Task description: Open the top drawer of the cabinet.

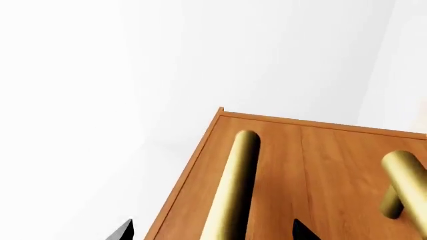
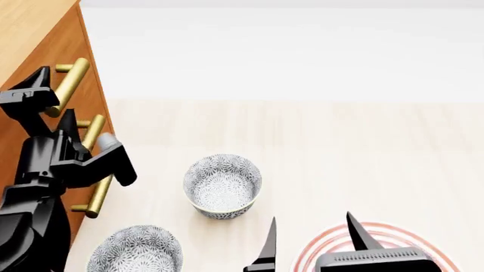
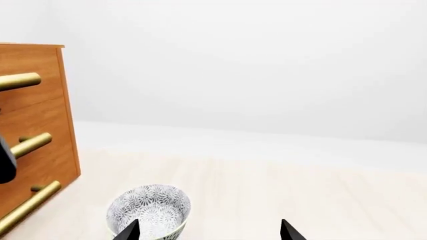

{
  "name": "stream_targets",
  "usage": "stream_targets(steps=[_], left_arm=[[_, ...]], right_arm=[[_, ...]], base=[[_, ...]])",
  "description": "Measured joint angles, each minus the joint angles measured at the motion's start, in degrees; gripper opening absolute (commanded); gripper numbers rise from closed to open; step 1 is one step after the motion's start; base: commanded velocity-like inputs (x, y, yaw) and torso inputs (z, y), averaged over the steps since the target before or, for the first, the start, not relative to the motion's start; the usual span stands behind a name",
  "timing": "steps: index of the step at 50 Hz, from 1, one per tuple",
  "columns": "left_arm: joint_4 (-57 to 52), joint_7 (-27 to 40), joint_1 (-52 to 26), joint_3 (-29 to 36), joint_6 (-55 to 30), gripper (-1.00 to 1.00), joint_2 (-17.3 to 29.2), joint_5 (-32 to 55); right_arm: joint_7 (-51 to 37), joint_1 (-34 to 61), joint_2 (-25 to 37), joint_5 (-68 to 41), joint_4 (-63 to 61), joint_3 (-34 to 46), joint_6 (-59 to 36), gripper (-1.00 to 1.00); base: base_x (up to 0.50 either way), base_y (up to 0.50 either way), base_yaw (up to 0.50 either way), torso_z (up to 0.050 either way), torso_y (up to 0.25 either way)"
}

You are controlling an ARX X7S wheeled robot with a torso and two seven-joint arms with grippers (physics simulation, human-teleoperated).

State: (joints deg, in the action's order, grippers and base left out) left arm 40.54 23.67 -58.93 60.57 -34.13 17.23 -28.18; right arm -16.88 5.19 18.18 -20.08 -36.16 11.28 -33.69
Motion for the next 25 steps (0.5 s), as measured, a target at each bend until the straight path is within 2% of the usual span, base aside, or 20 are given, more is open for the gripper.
stream_targets(steps=[1, 25], left_arm=[[0.0, 0.0, 0.0, 0.0, -0.1, -1.00, 0.1, 0.0], [-4.7, -1.6, 0.5, 0.3, -2.9, -1.00, 2.0, 2.4]], right_arm=[[0.0, 0.0, 0.0, 0.0, 0.0, 0.0, 0.1, 1.00], [-0.6, -0.2, 0.2, -0.3, 0.3, 0.5, 0.5, 1.00]], base=[[0.00, 0.00, 0.00, 0.000, 0.000], [0.00, 0.00, 0.00, 0.000, 0.000]])
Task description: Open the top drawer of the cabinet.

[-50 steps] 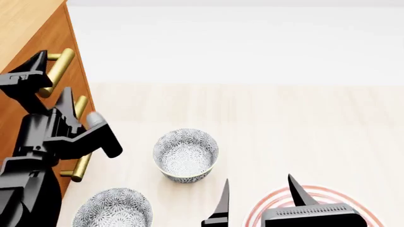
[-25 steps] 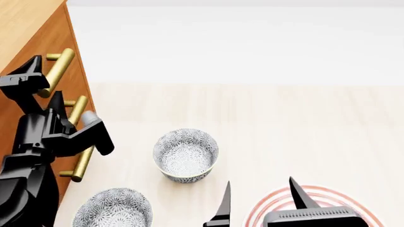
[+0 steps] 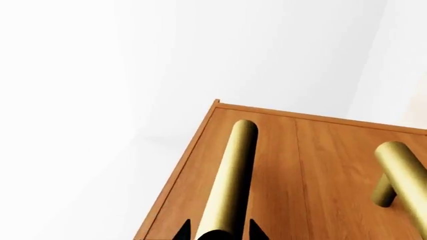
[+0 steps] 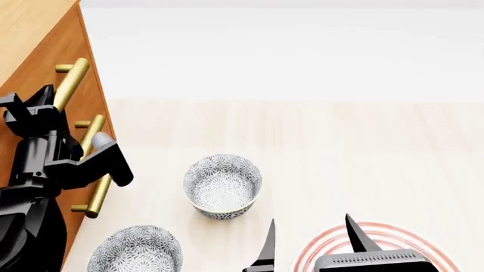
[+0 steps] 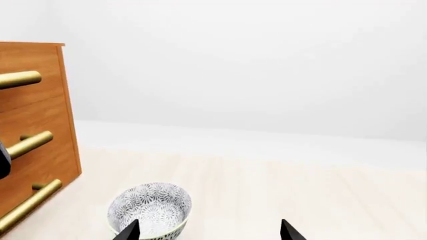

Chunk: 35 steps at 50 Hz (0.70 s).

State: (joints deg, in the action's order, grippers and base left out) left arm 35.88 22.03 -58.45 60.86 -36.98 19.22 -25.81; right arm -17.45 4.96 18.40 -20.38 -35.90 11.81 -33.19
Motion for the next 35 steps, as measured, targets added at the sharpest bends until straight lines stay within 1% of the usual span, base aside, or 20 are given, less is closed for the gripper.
stream_targets(steps=[17, 25, 35], left_arm=[[-2.5, -1.4, -0.1, 0.9, -2.0, -1.00, -1.0, 0.0], [-5.9, -3.4, -0.1, 2.7, -4.1, -1.00, -2.5, -0.3], [-9.6, -6.2, -0.5, 3.8, -6.6, -1.00, -2.6, 0.2]], right_arm=[[-0.4, 0.0, 0.3, 0.1, 0.3, 0.4, 0.4, 1.00], [-0.5, 0.0, 0.4, 0.1, 0.5, 0.6, 0.6, 1.00], [-0.6, -0.3, 0.6, 0.0, 0.7, 0.6, 1.2, 1.00]], base=[[0.00, 0.00, 0.00, 0.000, 0.001], [0.00, 0.00, 0.00, 0.000, 0.001], [0.00, 0.00, 0.00, 0.000, 0.004]])
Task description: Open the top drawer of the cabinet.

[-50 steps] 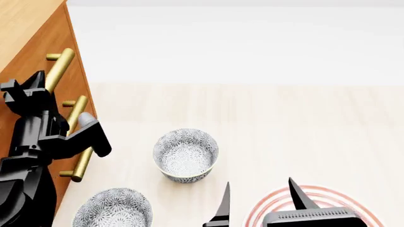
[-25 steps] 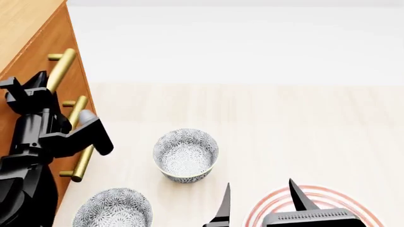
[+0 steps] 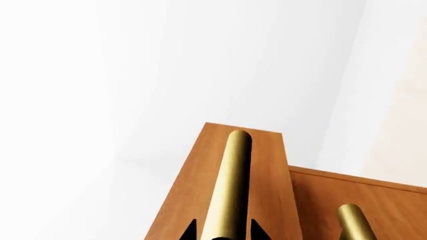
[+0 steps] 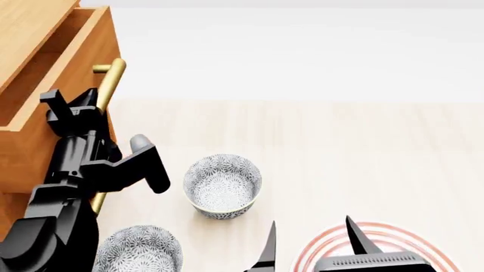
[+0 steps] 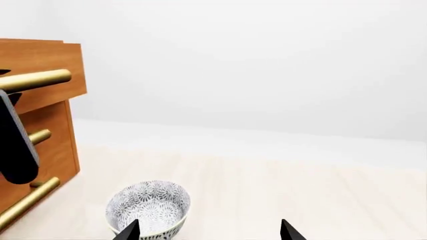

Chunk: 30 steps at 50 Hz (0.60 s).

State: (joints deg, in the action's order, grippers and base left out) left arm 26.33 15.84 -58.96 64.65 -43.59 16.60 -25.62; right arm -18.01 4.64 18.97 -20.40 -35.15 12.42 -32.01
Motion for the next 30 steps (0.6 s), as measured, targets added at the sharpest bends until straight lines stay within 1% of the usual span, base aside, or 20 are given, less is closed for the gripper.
stream_targets(steps=[30], left_arm=[[-5.6, -1.1, 1.9, 1.5, -3.1, -1.00, -0.5, -2.9]], right_arm=[[-0.5, -0.6, 0.5, -0.5, 0.1, 0.1, 0.8, 1.00]], base=[[0.00, 0.00, 0.00, 0.000, 0.003]])
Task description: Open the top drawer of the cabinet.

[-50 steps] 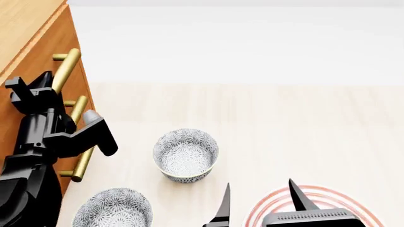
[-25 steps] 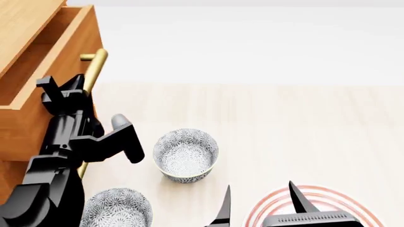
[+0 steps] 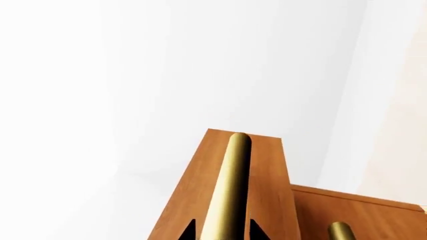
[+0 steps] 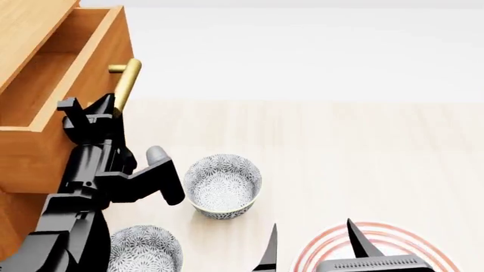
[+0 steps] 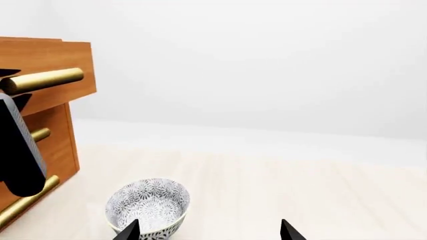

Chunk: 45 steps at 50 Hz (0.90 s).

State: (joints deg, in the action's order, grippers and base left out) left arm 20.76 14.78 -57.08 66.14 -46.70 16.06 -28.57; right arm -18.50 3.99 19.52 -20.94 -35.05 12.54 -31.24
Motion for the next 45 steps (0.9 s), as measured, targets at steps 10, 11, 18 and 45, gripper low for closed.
stream_targets(steps=[10, 11, 18, 45], left_arm=[[0.4, 0.4, 0.2, 0.1, -0.1, 1.00, -0.8, -0.5], [0.6, 0.7, 0.3, 0.0, -0.1, 1.00, -1.1, -1.0], [2.0, 2.0, 0.1, 0.0, 0.1, 1.00, -2.5, -3.6], [-0.3, 0.4, -0.6, 1.9, -3.3, 1.00, -6.3, -7.6]], right_arm=[[-0.1, -0.2, 0.2, -0.2, 0.3, 0.0, 0.4, 1.00], [0.0, -0.2, 0.2, -0.2, 0.3, 0.0, 0.5, 1.00], [0.0, -0.2, 0.3, -0.4, 0.7, -0.1, 0.8, 1.00], [-0.6, -0.8, 0.8, -1.0, 0.8, -0.4, 1.5, 1.00]], base=[[0.00, 0.00, 0.00, 0.000, 0.002], [0.00, 0.00, 0.00, 0.000, 0.000], [0.00, 0.00, 0.00, 0.000, 0.000], [0.00, 0.00, 0.00, 0.000, 0.000]])
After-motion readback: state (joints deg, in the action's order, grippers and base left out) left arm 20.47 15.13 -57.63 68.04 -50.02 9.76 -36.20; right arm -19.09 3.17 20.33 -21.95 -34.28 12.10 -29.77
